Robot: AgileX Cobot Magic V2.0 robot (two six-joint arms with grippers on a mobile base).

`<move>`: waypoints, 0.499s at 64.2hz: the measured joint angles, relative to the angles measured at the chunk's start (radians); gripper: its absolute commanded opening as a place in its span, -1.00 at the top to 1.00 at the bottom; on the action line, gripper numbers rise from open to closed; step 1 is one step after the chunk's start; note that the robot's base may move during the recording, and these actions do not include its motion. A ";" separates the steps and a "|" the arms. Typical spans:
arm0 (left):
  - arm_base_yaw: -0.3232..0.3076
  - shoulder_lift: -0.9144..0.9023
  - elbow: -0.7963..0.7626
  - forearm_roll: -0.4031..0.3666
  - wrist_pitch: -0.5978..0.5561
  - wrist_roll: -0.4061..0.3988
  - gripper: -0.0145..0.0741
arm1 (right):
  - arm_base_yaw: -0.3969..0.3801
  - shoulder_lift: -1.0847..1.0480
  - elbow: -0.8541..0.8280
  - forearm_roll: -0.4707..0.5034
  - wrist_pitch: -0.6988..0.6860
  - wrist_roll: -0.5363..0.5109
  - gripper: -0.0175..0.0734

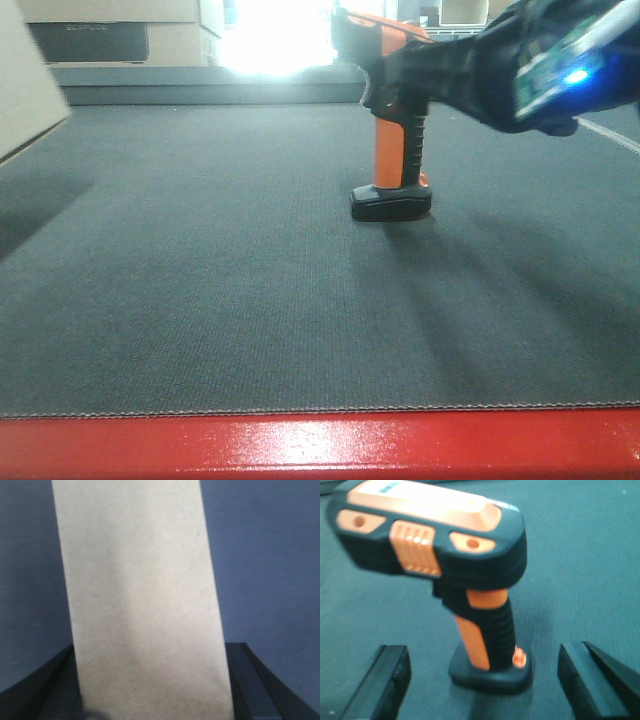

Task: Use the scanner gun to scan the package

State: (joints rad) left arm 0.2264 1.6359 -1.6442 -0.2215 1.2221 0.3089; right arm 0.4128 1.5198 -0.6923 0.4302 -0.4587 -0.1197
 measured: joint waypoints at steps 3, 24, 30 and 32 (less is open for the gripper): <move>0.000 0.000 0.000 0.030 -0.004 0.000 0.92 | 0.000 -0.035 0.010 -0.002 0.031 0.000 -0.02; -0.017 0.058 -0.001 0.112 -0.100 0.006 0.92 | 0.000 -0.342 0.024 -0.076 0.241 -0.032 0.96; -0.036 0.089 -0.001 0.119 -0.107 0.008 0.92 | -0.013 -0.401 0.024 -0.085 0.282 -0.078 0.96; -0.041 0.101 -0.001 0.119 -0.109 0.008 0.92 | -0.023 -0.415 0.024 -0.087 0.295 -0.084 0.96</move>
State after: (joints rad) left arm 0.1854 1.7373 -1.6455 -0.1030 1.1129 0.3170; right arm 0.3901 1.1048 -0.6683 0.3431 -0.1638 -0.2037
